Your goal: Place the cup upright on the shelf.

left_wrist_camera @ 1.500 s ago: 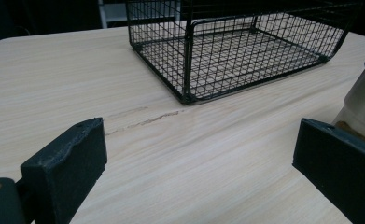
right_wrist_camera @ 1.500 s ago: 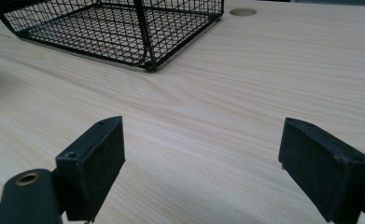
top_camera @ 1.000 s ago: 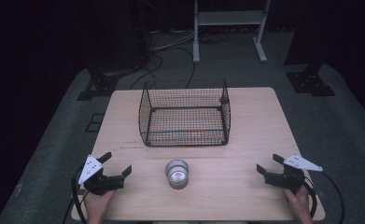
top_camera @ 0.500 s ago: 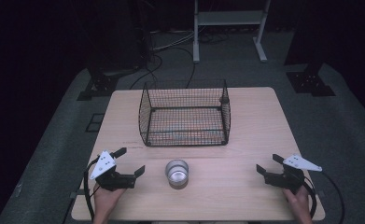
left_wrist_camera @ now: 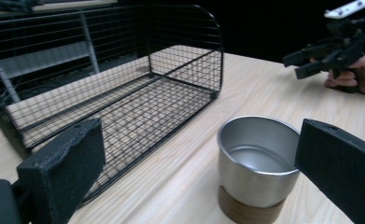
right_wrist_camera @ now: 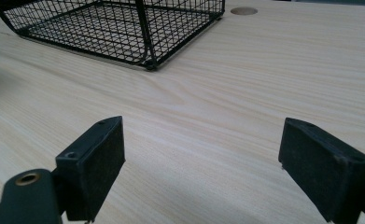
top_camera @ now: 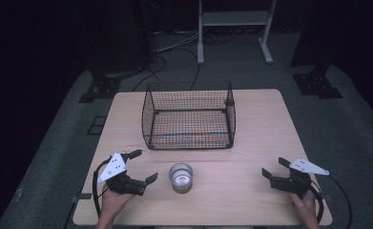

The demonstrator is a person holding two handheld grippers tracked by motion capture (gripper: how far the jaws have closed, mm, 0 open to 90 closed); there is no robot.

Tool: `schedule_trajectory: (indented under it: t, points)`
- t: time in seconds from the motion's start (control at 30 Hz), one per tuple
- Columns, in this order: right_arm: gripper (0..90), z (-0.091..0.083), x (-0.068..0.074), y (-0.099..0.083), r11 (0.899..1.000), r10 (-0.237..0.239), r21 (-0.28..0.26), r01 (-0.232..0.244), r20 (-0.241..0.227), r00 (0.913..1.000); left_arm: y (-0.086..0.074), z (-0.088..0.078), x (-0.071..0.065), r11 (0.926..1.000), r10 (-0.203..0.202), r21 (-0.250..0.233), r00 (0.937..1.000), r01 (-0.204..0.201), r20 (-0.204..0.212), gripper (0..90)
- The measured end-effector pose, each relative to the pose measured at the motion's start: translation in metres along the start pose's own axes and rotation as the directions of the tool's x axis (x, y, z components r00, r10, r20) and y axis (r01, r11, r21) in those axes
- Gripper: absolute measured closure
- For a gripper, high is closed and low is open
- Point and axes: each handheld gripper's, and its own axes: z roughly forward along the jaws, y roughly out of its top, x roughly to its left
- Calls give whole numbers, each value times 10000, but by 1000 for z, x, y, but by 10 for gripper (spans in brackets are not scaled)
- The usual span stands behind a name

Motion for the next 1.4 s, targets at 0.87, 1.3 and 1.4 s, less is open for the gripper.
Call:
schedule_trajectory:
  t: [0.87,1.3,1.4]
  points:
    - [137,0,0,0,10000,-33,21,33,-18,10000,1,65,-22,9703,242,2268,9672,-836,2530,7]
    - [137,0,0,0,10000,-22,18,22,-42,10000,-11,90,-25,9306,259,3417,9548,-1312,2962,7]
    - [137,0,0,0,10000,-32,21,32,-41,10000,-11,94,-24,9296,217,3447,9531,-1303,3019,7]
